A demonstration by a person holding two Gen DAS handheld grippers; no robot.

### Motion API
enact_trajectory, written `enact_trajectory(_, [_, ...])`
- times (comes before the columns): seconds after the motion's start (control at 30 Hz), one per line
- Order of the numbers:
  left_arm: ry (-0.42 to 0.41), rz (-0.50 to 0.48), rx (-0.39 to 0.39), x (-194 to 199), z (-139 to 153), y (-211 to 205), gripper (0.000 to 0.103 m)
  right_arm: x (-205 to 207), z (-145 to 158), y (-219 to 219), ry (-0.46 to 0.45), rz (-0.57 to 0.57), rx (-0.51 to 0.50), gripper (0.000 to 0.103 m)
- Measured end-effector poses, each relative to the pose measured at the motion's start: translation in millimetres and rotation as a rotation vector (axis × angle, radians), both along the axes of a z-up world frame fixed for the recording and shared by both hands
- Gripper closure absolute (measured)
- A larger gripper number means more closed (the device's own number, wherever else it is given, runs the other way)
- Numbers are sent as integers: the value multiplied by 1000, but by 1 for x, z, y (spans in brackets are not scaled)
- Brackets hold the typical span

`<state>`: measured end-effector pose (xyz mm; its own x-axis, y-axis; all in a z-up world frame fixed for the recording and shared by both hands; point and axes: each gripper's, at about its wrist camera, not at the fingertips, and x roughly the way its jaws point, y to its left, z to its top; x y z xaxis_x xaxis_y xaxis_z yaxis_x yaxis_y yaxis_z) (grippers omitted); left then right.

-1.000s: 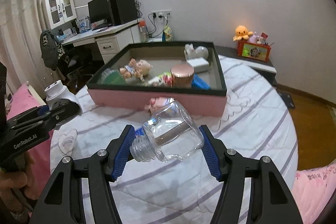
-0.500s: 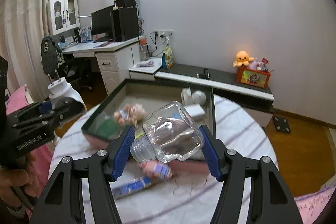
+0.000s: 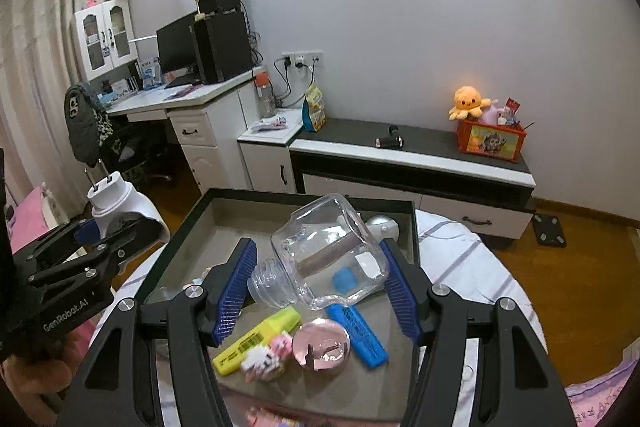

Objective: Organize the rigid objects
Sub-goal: 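Carry the adapter and jar into the pink box and open both tools, then withdraw both tools toward the blue-gold box and block figure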

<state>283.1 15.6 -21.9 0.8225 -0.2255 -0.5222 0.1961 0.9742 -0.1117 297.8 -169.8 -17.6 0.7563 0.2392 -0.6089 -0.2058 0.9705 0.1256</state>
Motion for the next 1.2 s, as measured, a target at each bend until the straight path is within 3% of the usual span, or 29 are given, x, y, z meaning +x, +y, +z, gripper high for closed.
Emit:
enact_trajectory(0.6, [71, 27, 35, 41, -24, -8, 53, 37, -25, 3, 84, -1, -4, 38])
enact_trajectory(0.67, [78, 27, 44, 42, -25, -8, 52, 39, -25, 2, 87, -4, -2, 34])
enact_trajectory(0.7, [80, 29, 50, 42, -25, -9, 52, 39, -25, 2, 90, -4, -2, 23])
enact_trajectory(0.77, [77, 40, 62, 39, -25, -9, 40, 37, -26, 0, 90, -7, -1, 21])
enact_trajectory(0.83, [64, 58, 66, 35, -22, -6, 14, 34, -26, -2, 97, -14, -1, 19])
enact_trajectory(0.9, [46, 70, 69, 29, -17, -3, 8, 29, -27, -4, 98, -26, -6, 12])
enact_trajectory(0.93, [42, 73, 70, 26, -15, -2, 4, 26, -27, -5, 95, -35, -10, 0])
enact_trajectory(1.2, [-15, 83, 78, -12, 0, 5, 0, -9, -14, -18, 56, -74, 21, 0])
